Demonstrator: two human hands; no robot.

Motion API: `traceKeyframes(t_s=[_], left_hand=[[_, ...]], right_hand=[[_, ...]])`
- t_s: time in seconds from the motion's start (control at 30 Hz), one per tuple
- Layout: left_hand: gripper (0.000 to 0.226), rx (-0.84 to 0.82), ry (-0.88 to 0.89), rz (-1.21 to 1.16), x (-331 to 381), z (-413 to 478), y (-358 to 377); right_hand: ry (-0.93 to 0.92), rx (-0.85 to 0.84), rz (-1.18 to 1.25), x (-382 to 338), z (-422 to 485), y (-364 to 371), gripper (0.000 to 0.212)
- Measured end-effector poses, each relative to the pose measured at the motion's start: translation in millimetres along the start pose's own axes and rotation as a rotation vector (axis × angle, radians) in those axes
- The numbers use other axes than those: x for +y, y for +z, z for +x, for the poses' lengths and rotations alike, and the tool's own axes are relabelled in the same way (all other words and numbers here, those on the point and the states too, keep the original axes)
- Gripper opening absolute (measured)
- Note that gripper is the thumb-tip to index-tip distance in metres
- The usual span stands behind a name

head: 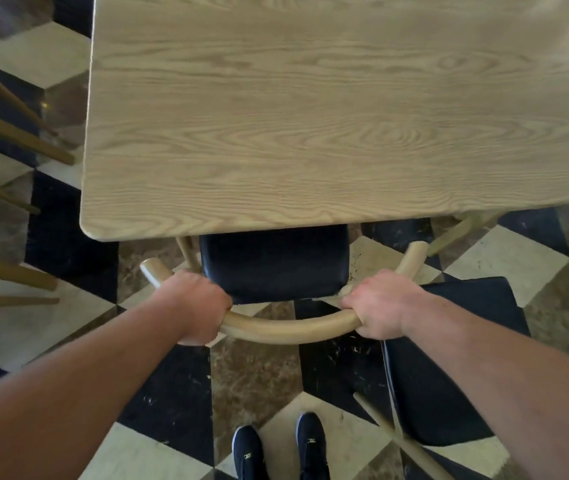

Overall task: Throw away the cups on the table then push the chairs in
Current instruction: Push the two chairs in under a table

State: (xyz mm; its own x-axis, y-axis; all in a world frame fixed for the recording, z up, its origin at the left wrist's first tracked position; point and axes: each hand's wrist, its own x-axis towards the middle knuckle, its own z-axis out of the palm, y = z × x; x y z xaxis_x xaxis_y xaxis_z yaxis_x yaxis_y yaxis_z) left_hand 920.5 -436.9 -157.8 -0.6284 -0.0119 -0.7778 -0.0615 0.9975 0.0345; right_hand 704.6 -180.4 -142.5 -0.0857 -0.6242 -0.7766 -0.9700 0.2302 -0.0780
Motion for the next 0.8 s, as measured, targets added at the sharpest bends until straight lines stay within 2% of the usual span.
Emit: traceKeyframes(t_s=[0.2, 0.27, 0.33, 0.4, 0.47, 0.53, 0.57, 0.67, 0.8], left_hand=[[0.009, 0.158, -0.114, -0.008, 10.8, -10.6, 8.2], [0.018, 0.269, -0.223, -0.053, 22.8, -15.9, 16.9], [0.036, 0.387, -0.343, -0.162, 51.4, -26.7, 26.2], [0.066, 0.437, -0.343, -0.314, 91.7, -42.1, 33.1], [0.091, 0.464, -0.304, -0.434, 131.3, -60.4, 35.9], [0.091, 0.566, -0.312, -0.438, 168.9, -78.2, 34.6], [0.087, 0.620, -0.325, -0.410, 189.4, -85.3, 33.3], [0.078, 0.618, -0.375, -0.446, 260.1, -97.2, 26.9], [0.077, 0.461, -0.381, -0.532, 368.5, -92.8, 12.6]], right_hand=[[0.095, -0.009, 0.006, -7.2, -3.1, -0.7, 0.015], [0.131, 0.011, 0.010, -9.8, -4.3, -1.9, 0.016], [0.176, 0.070, 0.014, -16.4, -9.5, 0.6, 0.016], [0.235, 0.201, -0.057, -25.4, -15.6, 10.6, 0.026], [0.278, 0.429, -0.111, -36.7, -25.4, 30.1, 0.057], [0.204, 0.658, 0.019, -50.8, -54.2, 56.5, 0.080], [0.127, 0.748, 0.113, -56.0, -75.4, 71.3, 0.084], [-0.032, 0.866, 0.303, -49.7, -150.9, 124.7, 0.072], [0.061, 0.732, 0.404, 20.8, -255.4, 210.4, 0.054]])
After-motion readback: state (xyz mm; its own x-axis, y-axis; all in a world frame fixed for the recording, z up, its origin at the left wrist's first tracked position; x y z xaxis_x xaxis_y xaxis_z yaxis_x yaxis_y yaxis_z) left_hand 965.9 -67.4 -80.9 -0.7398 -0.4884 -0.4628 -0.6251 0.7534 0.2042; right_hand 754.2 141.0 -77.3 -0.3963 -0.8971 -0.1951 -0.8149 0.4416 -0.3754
